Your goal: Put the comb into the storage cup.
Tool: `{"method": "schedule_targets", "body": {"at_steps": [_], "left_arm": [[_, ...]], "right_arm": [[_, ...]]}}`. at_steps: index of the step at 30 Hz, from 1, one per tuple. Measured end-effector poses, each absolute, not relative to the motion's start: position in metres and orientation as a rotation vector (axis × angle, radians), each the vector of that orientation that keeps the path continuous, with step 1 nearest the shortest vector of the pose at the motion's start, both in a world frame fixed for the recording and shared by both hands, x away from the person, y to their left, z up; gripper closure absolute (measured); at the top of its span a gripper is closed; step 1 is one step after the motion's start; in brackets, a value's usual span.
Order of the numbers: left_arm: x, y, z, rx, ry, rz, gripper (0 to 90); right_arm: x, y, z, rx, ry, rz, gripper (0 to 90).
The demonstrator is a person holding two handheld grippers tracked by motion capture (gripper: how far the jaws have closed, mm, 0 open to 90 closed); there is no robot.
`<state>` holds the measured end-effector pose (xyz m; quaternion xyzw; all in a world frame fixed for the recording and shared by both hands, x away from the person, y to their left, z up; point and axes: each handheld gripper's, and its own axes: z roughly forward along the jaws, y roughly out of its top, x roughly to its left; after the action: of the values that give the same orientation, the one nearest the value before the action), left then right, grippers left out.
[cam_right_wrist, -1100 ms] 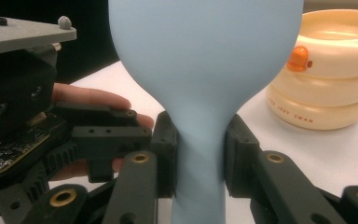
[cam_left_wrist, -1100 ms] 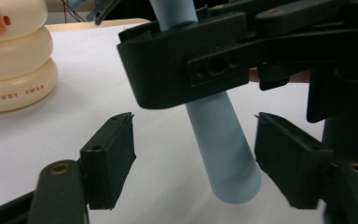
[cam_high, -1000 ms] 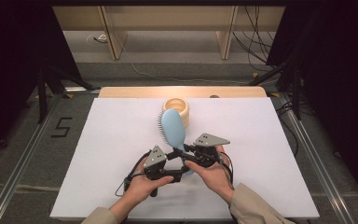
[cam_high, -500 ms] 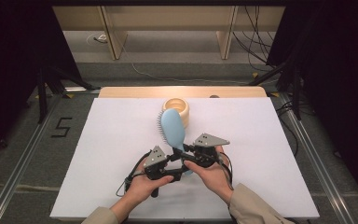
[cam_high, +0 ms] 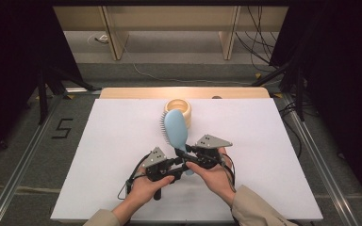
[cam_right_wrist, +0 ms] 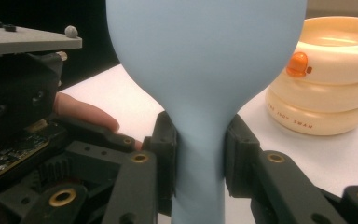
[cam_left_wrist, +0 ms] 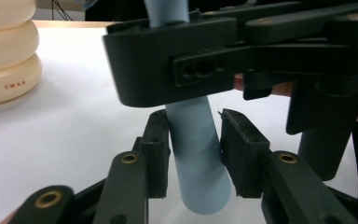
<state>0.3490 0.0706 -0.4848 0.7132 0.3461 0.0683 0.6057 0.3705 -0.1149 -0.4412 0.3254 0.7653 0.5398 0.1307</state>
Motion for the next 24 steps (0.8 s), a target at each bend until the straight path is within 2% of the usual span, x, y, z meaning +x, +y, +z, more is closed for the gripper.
{"method": "schedule_targets", "body": {"at_steps": [4,24], "left_arm": [[0.3505,0.0737,-0.4849,1.624,0.829,0.134,66.8],[0.3497,0.0750,-0.4840,1.563,0.847,0.015,67.4]], "right_arm": [[0.3701,-0.1147,-0.4399,0.936,2.224,1.567,70.0],[0.3703,-0.1142,-0.4350,0.901,2.230,1.558,65.6]]}}
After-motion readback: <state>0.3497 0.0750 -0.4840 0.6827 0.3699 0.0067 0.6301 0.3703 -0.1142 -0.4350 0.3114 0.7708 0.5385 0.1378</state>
